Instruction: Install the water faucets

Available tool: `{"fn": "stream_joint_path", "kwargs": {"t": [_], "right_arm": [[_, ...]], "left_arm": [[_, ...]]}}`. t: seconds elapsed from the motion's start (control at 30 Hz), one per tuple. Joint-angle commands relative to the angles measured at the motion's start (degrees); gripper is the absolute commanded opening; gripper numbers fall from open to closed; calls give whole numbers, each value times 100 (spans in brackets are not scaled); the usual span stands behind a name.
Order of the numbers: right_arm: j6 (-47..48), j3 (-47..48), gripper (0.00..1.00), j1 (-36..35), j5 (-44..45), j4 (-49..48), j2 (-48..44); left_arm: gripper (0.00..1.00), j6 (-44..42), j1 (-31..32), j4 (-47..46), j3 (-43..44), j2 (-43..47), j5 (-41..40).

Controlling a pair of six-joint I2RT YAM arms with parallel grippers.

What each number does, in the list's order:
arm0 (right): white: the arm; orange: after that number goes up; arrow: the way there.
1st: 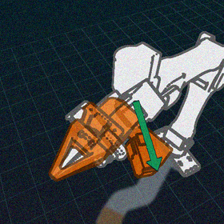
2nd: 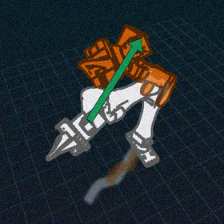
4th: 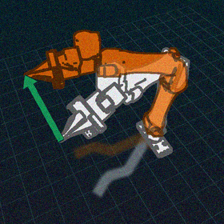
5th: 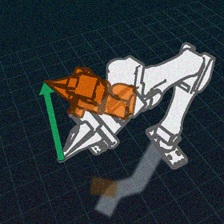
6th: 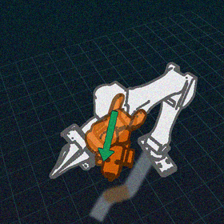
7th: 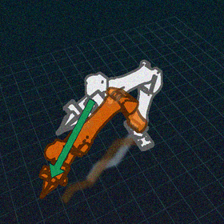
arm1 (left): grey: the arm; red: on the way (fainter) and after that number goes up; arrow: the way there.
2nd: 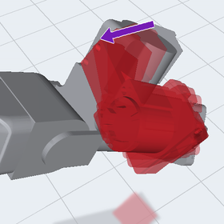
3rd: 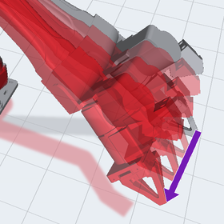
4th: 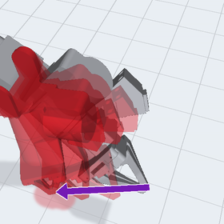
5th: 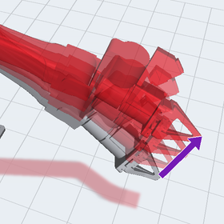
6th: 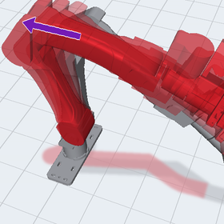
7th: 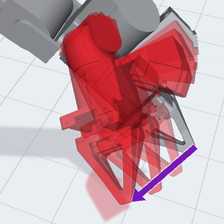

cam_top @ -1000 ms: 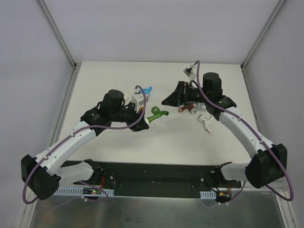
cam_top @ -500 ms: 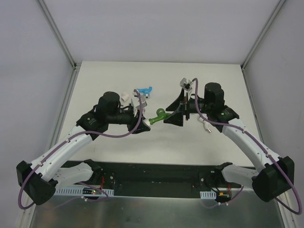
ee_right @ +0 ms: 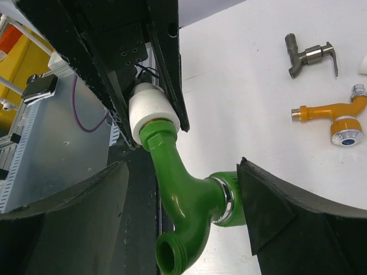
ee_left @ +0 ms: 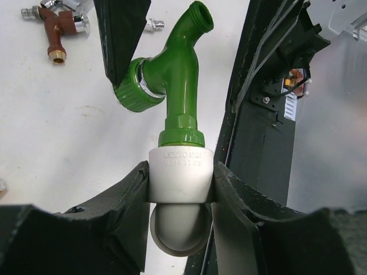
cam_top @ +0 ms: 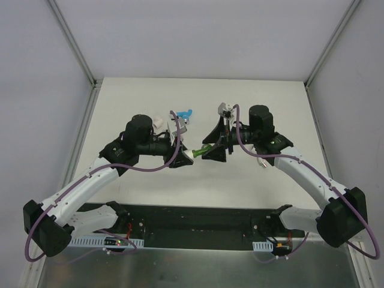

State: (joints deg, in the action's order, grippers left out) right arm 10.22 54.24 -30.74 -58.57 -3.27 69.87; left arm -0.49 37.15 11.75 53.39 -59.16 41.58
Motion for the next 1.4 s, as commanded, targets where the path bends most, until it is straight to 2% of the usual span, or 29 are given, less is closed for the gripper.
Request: {"fn": "stream_joint_path", "kwargs": {"t": [0.0,0.13,0.3,0.4,0.53,0.57,0.7,0.8,0.93,1.0,1.1,1.17,1.27,1.37], "right_arm": [[86,113,81,-81,-357,-262,88],[-46,70,75,-90,-586,-271,150],[-370,-71,60,-90,-463,-280,168],[-862,-80,42,-90,-367,-402,229],[-2257,7,2,-90,422,-561,510],[-2670,69,0,-72,625,-544,615],[-5129,376,0,94,1241,-351,1151],[-6598,491,0,121,1278,-210,1590],[-7331,509,0,77,1303,-201,2056],[-7481,500,0,77,1365,-183,2189],[-7701,474,0,51,1506,-201,2294],[-7745,474,6,51,1593,-201,2269],[-7571,561,20,95,1734,-26,2146],[-7245,640,41,182,1919,300,1961]], "left_arm": [[0,32,21,-902,93,9,281],[0,32,-5,-1104,-30,123,17],[0,348,-190,-1771,-249,115,-282],[0,103,-190,-2018,-433,80,-781],[0,-731,-146,-2465,-872,36,-1502],[0,-1038,-85,-2667,-1022,18,-1774],[0,-2566,607,-3782,-1786,-52,-3170],[0,-4023,1363,-4749,-2156,-393,-4743],[0,-5992,2261,-6830,-2621,-1402,-6475],[0,-6784,2490,-8033,-2754,-2070,-6951],[0,-7840,2762,-9819,-2860,-3046,-7199],[0,-7949,2859,-9815,-2676,-3400,-7453],[0,-7030,2868,-9814,-2824,-3252,-7367],[0,-6404,2868,-9526,-2965,-2918,-7348]]}}
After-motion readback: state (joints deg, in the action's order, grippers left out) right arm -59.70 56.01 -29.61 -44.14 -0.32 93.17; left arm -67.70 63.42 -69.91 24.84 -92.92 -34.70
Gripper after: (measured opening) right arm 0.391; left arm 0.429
